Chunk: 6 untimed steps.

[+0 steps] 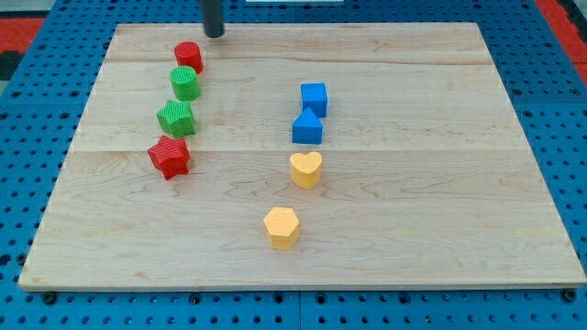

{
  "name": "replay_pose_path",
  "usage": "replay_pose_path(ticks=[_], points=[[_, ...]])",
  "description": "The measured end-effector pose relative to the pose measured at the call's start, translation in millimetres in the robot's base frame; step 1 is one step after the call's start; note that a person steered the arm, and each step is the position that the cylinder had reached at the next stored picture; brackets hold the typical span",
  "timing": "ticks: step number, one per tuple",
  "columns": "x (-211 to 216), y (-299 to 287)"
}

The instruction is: Place the green circle in between red circle and blue cube

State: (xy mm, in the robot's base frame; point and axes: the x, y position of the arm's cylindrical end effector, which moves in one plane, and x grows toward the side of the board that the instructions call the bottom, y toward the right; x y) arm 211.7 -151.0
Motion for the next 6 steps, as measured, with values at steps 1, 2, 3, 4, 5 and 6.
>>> replay_pose_path(ticks=[1,2,3,4,5,6], points=[[43.9,-69.4],[82.7,-60.5],[87.4,-50.9],[110.6,-47.7],[111.5,7.9],[111.3,42.3]])
